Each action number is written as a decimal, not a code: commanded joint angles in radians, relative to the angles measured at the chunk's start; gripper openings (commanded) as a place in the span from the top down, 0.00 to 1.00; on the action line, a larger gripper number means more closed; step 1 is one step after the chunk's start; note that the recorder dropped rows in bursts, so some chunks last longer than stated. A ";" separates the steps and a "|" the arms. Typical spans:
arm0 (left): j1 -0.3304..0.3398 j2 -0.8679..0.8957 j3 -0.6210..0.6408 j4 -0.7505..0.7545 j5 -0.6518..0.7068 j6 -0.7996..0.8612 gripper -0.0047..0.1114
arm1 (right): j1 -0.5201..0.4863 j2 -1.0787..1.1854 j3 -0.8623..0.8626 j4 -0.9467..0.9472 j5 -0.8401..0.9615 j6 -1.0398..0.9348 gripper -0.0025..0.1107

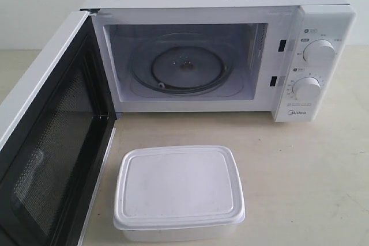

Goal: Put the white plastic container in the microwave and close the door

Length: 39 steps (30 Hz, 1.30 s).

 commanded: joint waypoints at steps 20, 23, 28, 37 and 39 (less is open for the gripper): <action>-0.004 -0.003 0.003 -0.007 -0.007 -0.006 0.92 | 0.003 0.766 -0.283 0.490 0.422 -0.456 0.98; -0.004 -0.003 0.003 -0.007 -0.007 -0.006 0.92 | 0.003 0.909 -0.270 0.590 0.486 -0.534 0.98; -0.004 -0.003 0.003 -0.007 -0.007 -0.006 0.92 | 0.005 1.048 -0.234 0.670 0.471 -0.671 0.96; -0.004 -0.003 0.003 -0.005 -0.007 -0.006 0.92 | 0.047 1.301 -0.234 0.718 0.457 -0.700 0.61; -0.004 -0.003 0.003 -0.005 -0.007 -0.006 0.92 | 0.101 1.361 -0.234 0.752 0.423 -0.725 0.61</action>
